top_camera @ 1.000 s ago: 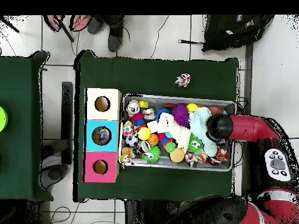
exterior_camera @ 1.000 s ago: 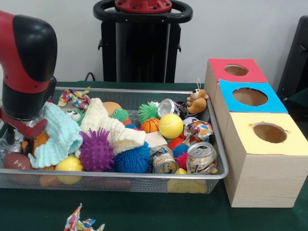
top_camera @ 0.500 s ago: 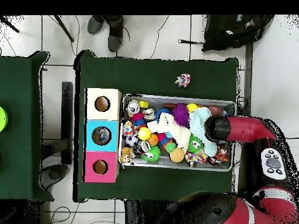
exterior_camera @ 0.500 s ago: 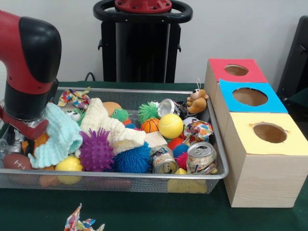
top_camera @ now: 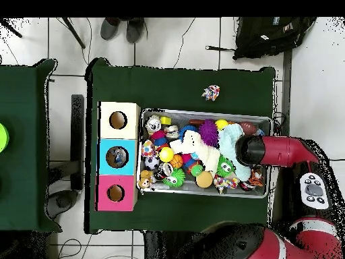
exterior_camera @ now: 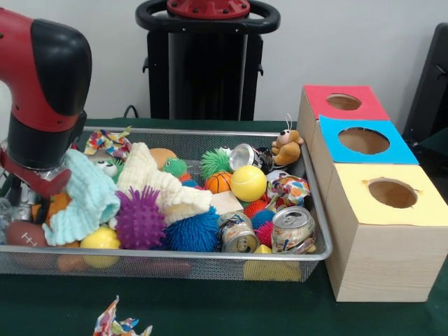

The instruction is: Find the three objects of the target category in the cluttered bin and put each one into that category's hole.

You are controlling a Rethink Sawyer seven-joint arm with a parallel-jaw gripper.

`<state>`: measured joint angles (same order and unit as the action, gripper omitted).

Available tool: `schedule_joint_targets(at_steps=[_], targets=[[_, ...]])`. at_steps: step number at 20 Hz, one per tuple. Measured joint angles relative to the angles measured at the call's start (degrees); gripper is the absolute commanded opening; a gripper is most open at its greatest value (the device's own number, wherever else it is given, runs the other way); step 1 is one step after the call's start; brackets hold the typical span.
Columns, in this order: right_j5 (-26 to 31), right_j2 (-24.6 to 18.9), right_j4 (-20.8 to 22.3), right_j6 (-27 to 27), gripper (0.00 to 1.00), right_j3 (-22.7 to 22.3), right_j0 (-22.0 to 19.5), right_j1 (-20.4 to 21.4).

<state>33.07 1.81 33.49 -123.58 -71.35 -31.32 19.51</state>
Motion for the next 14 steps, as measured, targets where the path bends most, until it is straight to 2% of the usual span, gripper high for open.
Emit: schedule_joint_targets(at_steps=[14], targets=[[-0.66,7.99,-0.72,-0.12,1.00,-1.51,1.89,2.42]])
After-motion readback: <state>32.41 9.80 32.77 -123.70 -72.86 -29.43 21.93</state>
